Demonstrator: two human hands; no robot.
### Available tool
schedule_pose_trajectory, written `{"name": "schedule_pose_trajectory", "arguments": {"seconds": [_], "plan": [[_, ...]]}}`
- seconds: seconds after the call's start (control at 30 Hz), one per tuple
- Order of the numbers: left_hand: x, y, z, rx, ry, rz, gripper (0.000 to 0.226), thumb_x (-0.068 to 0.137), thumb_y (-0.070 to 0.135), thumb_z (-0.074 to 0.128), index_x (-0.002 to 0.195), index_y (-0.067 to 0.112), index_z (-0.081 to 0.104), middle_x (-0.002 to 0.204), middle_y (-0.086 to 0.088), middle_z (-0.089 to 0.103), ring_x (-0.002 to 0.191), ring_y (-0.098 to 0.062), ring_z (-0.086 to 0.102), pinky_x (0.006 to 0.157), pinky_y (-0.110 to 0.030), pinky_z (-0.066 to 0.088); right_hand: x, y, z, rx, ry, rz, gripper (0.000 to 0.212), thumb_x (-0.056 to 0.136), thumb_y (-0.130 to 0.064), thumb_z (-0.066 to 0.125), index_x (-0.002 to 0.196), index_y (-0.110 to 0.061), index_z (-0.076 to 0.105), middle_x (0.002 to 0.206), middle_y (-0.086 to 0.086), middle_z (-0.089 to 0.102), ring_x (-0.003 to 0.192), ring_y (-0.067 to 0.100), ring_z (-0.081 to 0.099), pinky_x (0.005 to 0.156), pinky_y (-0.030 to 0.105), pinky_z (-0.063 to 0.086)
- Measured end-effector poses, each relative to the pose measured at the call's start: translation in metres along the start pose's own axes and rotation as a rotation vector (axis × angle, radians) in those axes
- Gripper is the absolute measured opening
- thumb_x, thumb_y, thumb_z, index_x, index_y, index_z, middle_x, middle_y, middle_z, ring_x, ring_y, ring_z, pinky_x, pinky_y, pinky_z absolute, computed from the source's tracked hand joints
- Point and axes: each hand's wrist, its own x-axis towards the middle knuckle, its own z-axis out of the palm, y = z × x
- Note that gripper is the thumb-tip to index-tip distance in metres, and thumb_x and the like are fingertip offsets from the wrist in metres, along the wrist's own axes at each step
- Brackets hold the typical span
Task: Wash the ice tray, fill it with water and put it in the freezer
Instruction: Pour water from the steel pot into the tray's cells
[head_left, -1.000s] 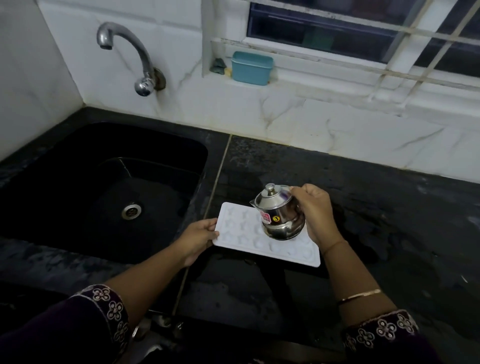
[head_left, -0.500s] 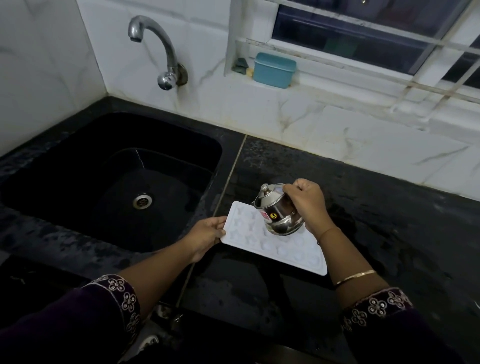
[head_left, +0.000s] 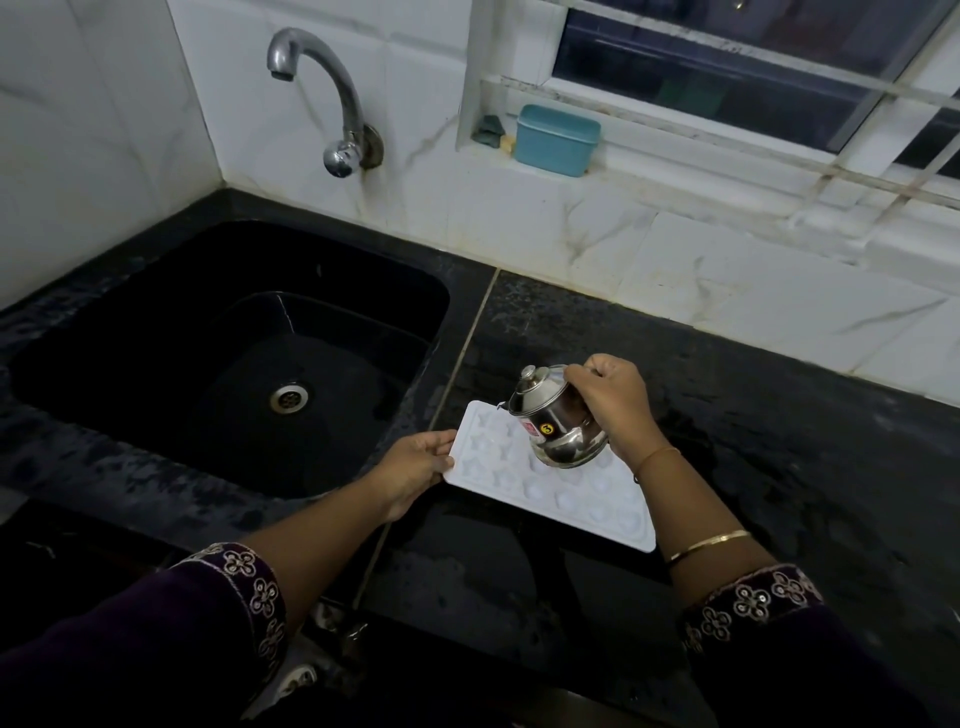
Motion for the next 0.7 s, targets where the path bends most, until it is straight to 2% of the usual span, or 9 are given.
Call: {"name": "schedule_pose_trajectory", "arguments": {"seconds": [0.17, 0.53, 0.7], "plan": [[-0.0016, 0.0011, 0.0009, 0.002, 0.0, -0.001, 0.045, 0.091, -0.015, 0.041, 0.134, -0.002, 0.046, 0.128, -0.013, 0.059, 0.109, -0.024, 0.06, 0.089, -0.029, 0.051, 0.0008, 0.0003, -0.0002, -0.019, -0.01, -0.003, 0.03, 0.084, -0.011, 0.059, 0.058, -0.011, 0.046, 0.059, 0.003, 0.045, 0.057, 0.012, 0.043, 0.055, 0.025, 0.038], [0.002, -0.0007, 0.0014, -0.015, 0.01, 0.0, 0.047, 0.091, -0.015, 0.04, 0.136, -0.003, 0.043, 0.132, -0.015, 0.056, 0.12, -0.028, 0.055, 0.098, -0.035, 0.047, 0.003, -0.0001, 0.0, -0.011, -0.01, 0.0, 0.032, 0.083, -0.011, 0.06, 0.055, -0.012, 0.045, 0.057, 0.003, 0.044, 0.057, 0.013, 0.043, 0.056, 0.026, 0.038], [0.005, -0.0035, -0.0005, -0.019, 0.011, 0.004, 0.046, 0.091, -0.015, 0.04, 0.136, -0.004, 0.044, 0.131, -0.014, 0.058, 0.119, -0.028, 0.057, 0.103, -0.039, 0.044, 0.0033, -0.0011, 0.0009, 0.0, -0.007, -0.002, 0.035, 0.083, -0.01, 0.06, 0.053, -0.013, 0.044, 0.056, 0.003, 0.044, 0.055, 0.012, 0.042, 0.055, 0.025, 0.037]]}}
